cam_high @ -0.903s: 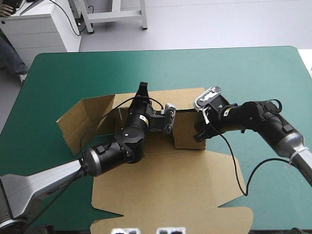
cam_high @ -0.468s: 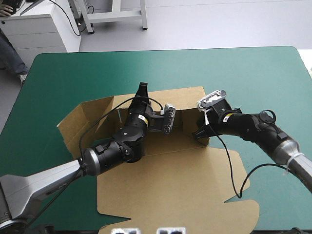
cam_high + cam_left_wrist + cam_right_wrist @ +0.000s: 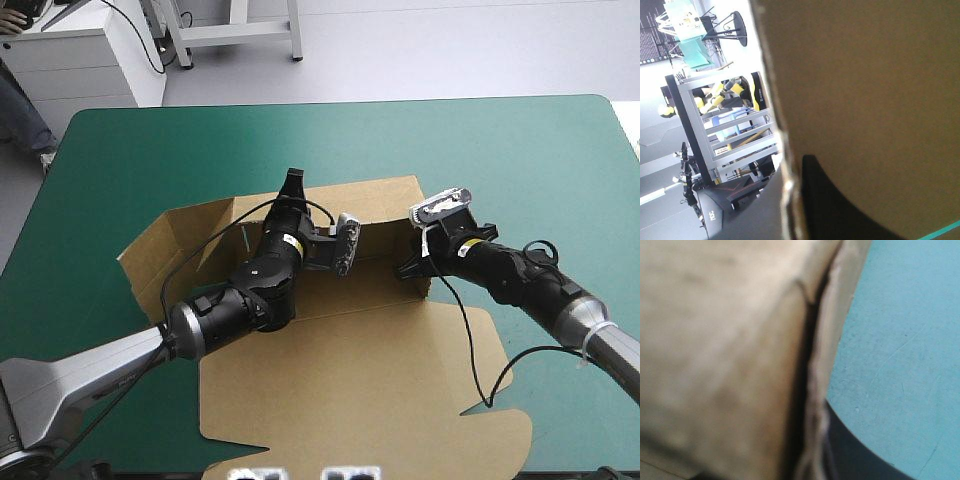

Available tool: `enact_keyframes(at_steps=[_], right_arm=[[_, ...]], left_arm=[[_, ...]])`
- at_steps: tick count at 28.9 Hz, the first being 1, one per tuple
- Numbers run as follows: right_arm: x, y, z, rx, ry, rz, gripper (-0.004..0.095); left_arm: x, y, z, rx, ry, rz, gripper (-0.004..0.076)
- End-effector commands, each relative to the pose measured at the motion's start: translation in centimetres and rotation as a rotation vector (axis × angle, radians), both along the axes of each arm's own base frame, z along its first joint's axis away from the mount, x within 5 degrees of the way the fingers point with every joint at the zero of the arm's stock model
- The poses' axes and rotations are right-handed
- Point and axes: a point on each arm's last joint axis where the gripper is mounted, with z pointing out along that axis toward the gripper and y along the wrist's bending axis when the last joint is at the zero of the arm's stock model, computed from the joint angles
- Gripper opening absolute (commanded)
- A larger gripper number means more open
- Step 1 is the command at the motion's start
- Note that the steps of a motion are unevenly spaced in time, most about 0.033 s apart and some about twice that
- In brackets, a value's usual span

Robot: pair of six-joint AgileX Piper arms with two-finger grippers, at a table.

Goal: Fold the box

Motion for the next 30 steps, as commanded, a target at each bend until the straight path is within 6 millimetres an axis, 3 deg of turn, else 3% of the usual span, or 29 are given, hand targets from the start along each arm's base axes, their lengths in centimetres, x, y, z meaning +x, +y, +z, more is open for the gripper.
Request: enact_keyframes(at_steps=[1, 4, 7, 12, 14, 20, 30], right_arm=[[0.2, -0.1, 1.8, 0.046, -0.085, -0.029, -0.0002], [0.2, -0.1, 1.8, 0.058, -0.078, -0.034, -0.0003], [0.2, -0.1, 1.7, 0.054, -0.075, -0.03, -0.0003], [0.2, -0.1, 1.7, 0.053, -0.073, -0.029, -0.0003], [0.2, -0.1, 1.7, 0.053, -0.073, -0.029, -0.0003], [0.2, -0.1, 1.7, 0.053, -0.078, -0.03, -0.0003], [0.4, -0.1, 2.0, 0.075, -0.105, -0.051, -0.0003]], left_arm=[[-0.7, -0.6, 1.4, -0.086, -0.005, -0.07, -0.0008], [-0.7, -0.6, 1.4, -0.085, -0.005, -0.069, 0.0019], [-0.7, -0.5, 1.4, -0.081, 0.002, -0.055, 0.0125], [-0.8, -0.2, 1.1, -0.081, 0.027, -0.013, 0.0438], [-0.8, -0.3, 1.2, -0.115, 0.033, -0.004, 0.0506], [-2.0, -0.9, 1.5, -0.09, -0.002, 0.002, 0.0509], [-6.8, -1.9, 4.8, -0.165, -0.121, -0.071, 0.0509]])
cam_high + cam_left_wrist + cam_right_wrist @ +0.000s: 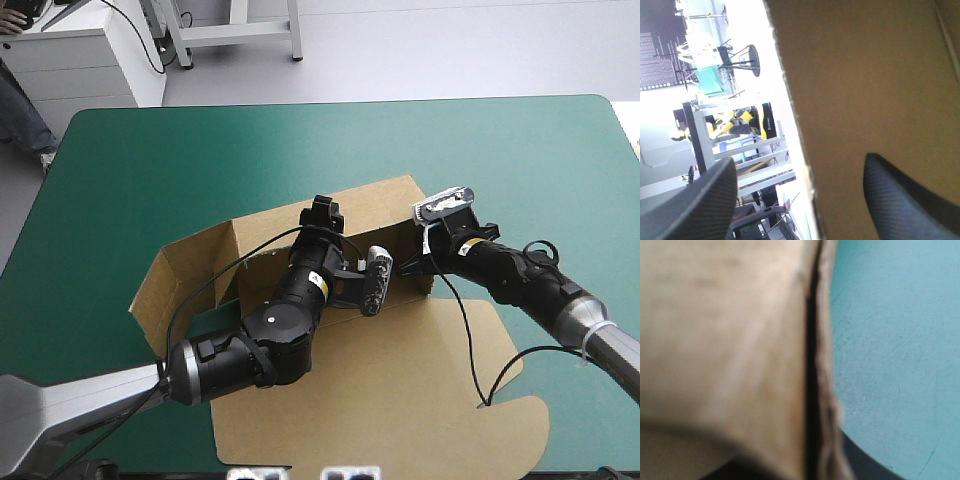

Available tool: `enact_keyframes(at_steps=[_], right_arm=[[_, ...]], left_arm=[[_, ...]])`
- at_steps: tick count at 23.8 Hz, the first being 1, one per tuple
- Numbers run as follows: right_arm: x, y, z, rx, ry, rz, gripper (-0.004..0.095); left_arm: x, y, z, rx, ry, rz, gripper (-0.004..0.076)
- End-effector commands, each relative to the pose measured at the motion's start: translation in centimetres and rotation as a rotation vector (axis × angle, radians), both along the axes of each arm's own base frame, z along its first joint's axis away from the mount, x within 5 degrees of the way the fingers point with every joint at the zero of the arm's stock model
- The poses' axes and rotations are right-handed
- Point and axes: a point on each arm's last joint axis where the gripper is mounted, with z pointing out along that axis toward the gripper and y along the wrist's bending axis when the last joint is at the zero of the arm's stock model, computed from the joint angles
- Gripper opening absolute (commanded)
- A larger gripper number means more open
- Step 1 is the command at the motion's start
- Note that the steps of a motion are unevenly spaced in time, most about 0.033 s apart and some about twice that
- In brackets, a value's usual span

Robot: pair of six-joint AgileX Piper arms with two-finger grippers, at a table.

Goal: Fold the box

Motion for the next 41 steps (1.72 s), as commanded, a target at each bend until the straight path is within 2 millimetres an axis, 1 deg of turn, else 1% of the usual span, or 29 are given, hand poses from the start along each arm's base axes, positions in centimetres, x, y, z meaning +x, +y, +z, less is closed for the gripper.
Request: enact_keyframes(at_steps=[1, 4, 6, 7, 9, 10, 11, 12, 13, 14, 15, 16, 17, 18, 20, 21, 23, 24, 26, 27, 29, 30, 31, 34, 35, 36, 38, 39, 41], right_arm=[[0.3, -0.1, 2.0, 0.057, -0.094, -0.036, -0.0003], [0.3, -0.2, 2.0, 0.064, -0.092, -0.043, -0.0003], [0.3, -0.2, 2.0, 0.068, -0.09, -0.046, -0.0003], [0.3, -0.2, 2.0, 0.071, -0.087, -0.048, -0.0003], [0.3, -0.1, 2.2, 0.075, -0.075, -0.045, -0.0003], [0.2, 0.0, 2.5, 0.06, -0.054, -0.022, -0.0003], [0.2, 0.1, 3.2, 0.041, -0.04, -0.001, -0.0003], [0.3, 0.2, 3.5, 0.038, -0.035, 0.002, -0.0003], [0.4, 0.2, 4.6, 0.034, -0.027, -0.001, -0.0003], [0.5, 0.2, 5.1, 0.026, -0.024, -0.003, -0.0003], [0.7, 0.0, 6.2, -0.006, -0.029, -0.006, -0.0003], [0.8, -0.1, 6.8, -0.025, -0.029, -0.015, -0.0003], [0.8, -0.4, 7.8, -0.065, -0.017, -0.032, -0.0003], [0.8, -0.6, 8.4, -0.082, -0.013, -0.043, -0.0003], [1.0, -0.9, 10.6, -0.127, 0.001, -0.062, -0.0013], [1.3, -1.1, 11.5, -0.136, 0.005, -0.073, -0.002], [2.1, -1.7, 12.8, -0.151, 0.071, -0.103, -0.002], [2.9, -2.1, 13.3, -0.166, 0.114, -0.125, -0.002], [4.7, -2.8, 13.7, -0.209, 0.205, -0.145, -0.002], [5.3, -2.9, 13.7, -0.22, 0.232, -0.14, -0.002], [7.0, -3.1, 13.4, -0.231, 0.323, -0.106, -0.002], [8.6, -3.1, 13.2, -0.203, 0.326, -0.099, -0.0018], [9.3, -3.0, 13.1, -0.18, 0.328, -0.09, -0.0018], [11.6, -2.7, 11.6, -0.147, 0.358, -0.077, -0.0018], [12.4, -2.5, 10.8, -0.15, 0.374, -0.076, -0.0018], [13.2, -2.6, 9.8, -0.156, 0.394, -0.08, -0.002], [14.2, -2.4, 8.4, -0.164, 0.426, -0.079, -0.002], [14.8, -2.3, 7.2, -0.176, 0.452, -0.08, -0.002], [15.6, -2.2, 5.4, -0.192, 0.488, -0.081, -0.002]], left_arm=[[-1.4, 1.0, 3.3, -0.065, -0.086, 0.005, 0.0509], [-2.8, 1.6, 4.3, -0.074, -0.111, 0.03, 0.0503], [-3.5, 2.2, 5.2, -0.099, -0.151, 0.077, 0.0449], [-3.9, 2.5, 5.7, -0.098, -0.185, 0.089, 0.0398], [-4.1, 3.2, 6.7, -0.108, -0.255, 0.117, 0.0257], [-3.9, 4.0, 7.7, -0.125, -0.295, 0.126, 0.0043], [-3.4, 4.8, 8.5, -0.173, -0.274, 0.133, 0.0001], [-3.0, 5.2, 9.0, -0.204, -0.25, 0.141, 0.0001], [-2.0, 6.1, 9.9, -0.253, -0.209, 0.166, 0.0001], [-1.4, 6.6, 10.5, -0.269, -0.185, 0.185, 0.0001], [0.1, 7.9, 11.7, -0.318, -0.145, 0.239, 0.0001], [0.8, 8.6, 12.3, -0.356, -0.119, 0.261, 0.0001], [1.9, 9.8, 13.3, -0.433, -0.056, 0.301, 0.0001], [2.5, 10.6, 13.8, -0.476, -0.029, 0.326, 0.0001], [4.1, 13.5, 15.1, -0.609, 0.056, 0.417, 0.0001], [4.7, 14.7, 15.4, -0.656, 0.077, 0.456, 0.0001], [5.5, 17.0, 15.6, -0.76, 0.132, 0.518, 0.0001], [5.9, 18.1, 15.6, -0.825, 0.167, 0.535, 0.0001], [5.9, 19.7, 15.9, -0.944, 0.245, 0.507, 0.0001], [5.9, 20.1, 16.0, -0.974, 0.265, 0.496, 0.0001], [5.6, 21.3, 16.5, -1.069, 0.307, 0.461, 0.0], [5.5, 22.1, 16.7, -1.125, 0.333, 0.453, 0.0], [5.4, 22.5, 16.8, -1.145, 0.34, 0.453, 0.0], [5.1, 23.4, 16.8, -1.194, 0.363, 0.44, -0.0008], [4.9, 23.5, 16.6, -1.212, 0.365, 0.44, -0.0008], [4.7, 23.6, 16.2, -1.212, 0.369, 0.442, -0.0008], [4.5, 23.7, 15.2, -1.215, 0.373, 0.458, -0.0008], [4.1, 23.8, 14.3, -1.22, 0.374, 0.472, -0.0008], [3.7, 24.0, 12.5, -1.239, 0.356, 0.499, -0.0008]])
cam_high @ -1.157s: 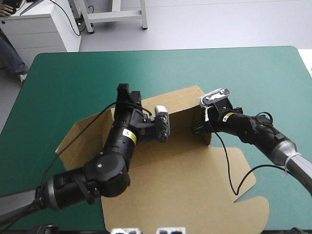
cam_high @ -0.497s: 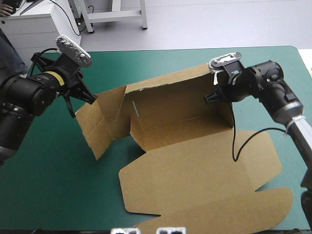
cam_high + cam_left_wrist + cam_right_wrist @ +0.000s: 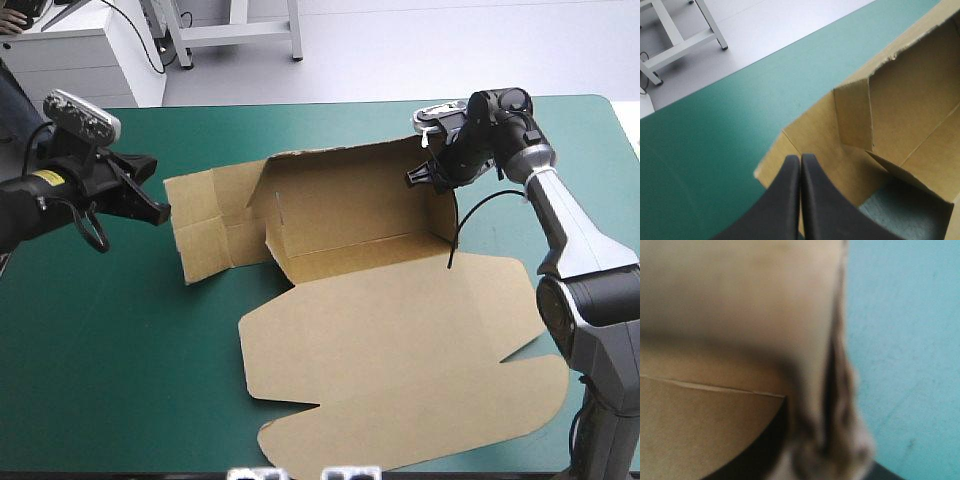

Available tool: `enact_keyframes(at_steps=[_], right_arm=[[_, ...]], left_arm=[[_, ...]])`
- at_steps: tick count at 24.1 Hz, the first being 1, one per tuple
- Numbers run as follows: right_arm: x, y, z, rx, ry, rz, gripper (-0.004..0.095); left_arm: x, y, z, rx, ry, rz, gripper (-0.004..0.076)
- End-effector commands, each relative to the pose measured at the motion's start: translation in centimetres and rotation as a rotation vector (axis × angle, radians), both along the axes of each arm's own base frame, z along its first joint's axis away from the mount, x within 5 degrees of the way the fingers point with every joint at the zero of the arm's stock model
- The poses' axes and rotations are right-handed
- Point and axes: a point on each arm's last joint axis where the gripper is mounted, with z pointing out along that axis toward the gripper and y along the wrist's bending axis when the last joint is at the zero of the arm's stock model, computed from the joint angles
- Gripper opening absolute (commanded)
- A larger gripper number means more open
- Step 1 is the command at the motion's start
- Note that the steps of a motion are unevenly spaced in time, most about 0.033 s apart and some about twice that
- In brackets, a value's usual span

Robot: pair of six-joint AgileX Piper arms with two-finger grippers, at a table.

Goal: Fold the box

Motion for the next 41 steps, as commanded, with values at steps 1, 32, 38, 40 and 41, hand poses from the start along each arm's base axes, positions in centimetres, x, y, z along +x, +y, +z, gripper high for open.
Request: enact_keyframes(at_steps=[1, 32, 38, 40, 41], right_arm=[[0.3, -0.2, 0.3, 0.005, -0.001, 0.003, -0.002], [-1.6, -0.9, -2.1, -0.109, 0.091, 0.031, 0.054], [-1.7, -0.9, 2.3, -0.079, -0.043, 0.015, 0.054], [-2.3, -1.0, 4.1, -0.068, -0.091, 0.008, 0.054], [-2.6, -1.1, 4.8, -0.064, -0.11, 0.007, 0.054]], left_arm=[[-1.5, 0.3, -0.9, -0.058, -0.1, 0.064, -0.0009], [-16.2, 0.9, -12.7, -0.07, -0.329, 0.155, -0.0008], [-16.2, 0.9, -12.8, -0.069, -0.32, 0.151, -0.0008], [-16.2, 0.9, -12.8, -0.067, -0.316, 0.148, -0.0008], [-16.2, 0.9, -12.8, -0.067, -0.316, 0.148, -0.0008]])
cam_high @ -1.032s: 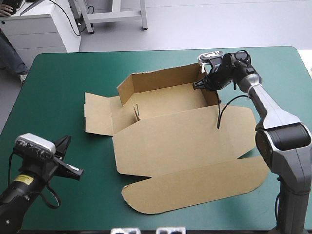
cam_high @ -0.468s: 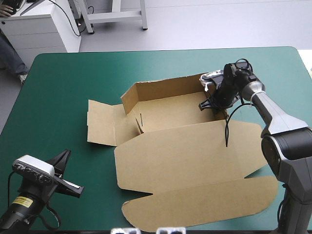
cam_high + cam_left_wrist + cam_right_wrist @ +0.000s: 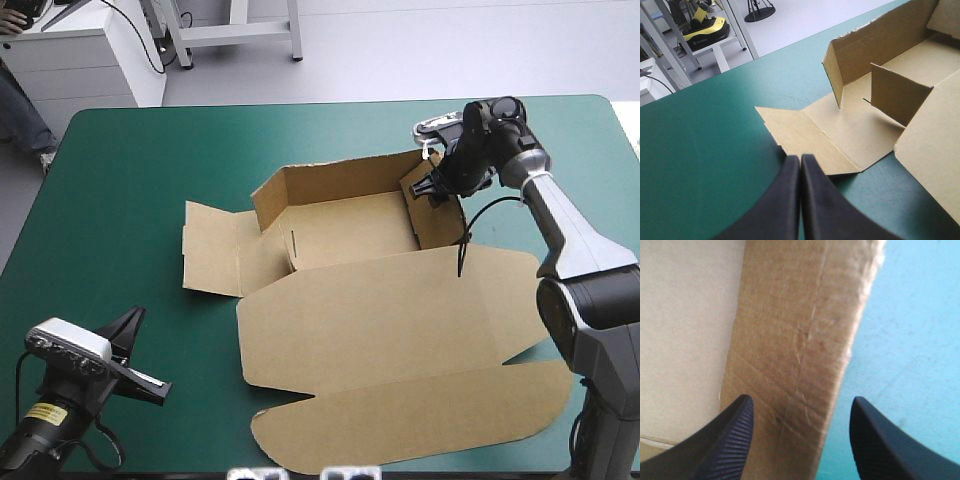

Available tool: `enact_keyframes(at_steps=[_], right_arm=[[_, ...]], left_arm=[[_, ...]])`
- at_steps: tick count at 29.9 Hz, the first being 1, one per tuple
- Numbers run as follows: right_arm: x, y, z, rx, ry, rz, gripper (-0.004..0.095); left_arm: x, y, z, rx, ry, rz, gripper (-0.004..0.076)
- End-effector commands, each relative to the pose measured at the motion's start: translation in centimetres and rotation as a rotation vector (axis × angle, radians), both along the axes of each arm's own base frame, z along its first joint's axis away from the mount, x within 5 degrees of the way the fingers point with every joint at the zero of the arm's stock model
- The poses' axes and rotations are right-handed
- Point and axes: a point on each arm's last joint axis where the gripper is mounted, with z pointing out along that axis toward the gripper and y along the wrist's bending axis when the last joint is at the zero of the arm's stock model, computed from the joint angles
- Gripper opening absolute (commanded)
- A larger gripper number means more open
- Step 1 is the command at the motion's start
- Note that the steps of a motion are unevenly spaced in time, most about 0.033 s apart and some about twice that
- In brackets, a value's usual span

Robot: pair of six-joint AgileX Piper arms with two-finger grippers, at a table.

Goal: Fold the box

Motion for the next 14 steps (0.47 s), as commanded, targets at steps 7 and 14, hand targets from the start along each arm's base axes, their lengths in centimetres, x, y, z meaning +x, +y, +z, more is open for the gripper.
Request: enact_keyframes(at_steps=[7, 14], right_arm=[[-6.6, -1.7, 12.6, 0.054, -0.305, -0.016, 0.0414], [-10.0, -2.5, 16.4, 0.037, -0.42, 0.021, -0.0019]], left_arm=[[0.2, 0.1, 1.2, -0.033, -0.064, 0.022, -0.0008], [0.2, 0.1, 1.2, -0.033, -0.06, 0.02, -0.0008]])
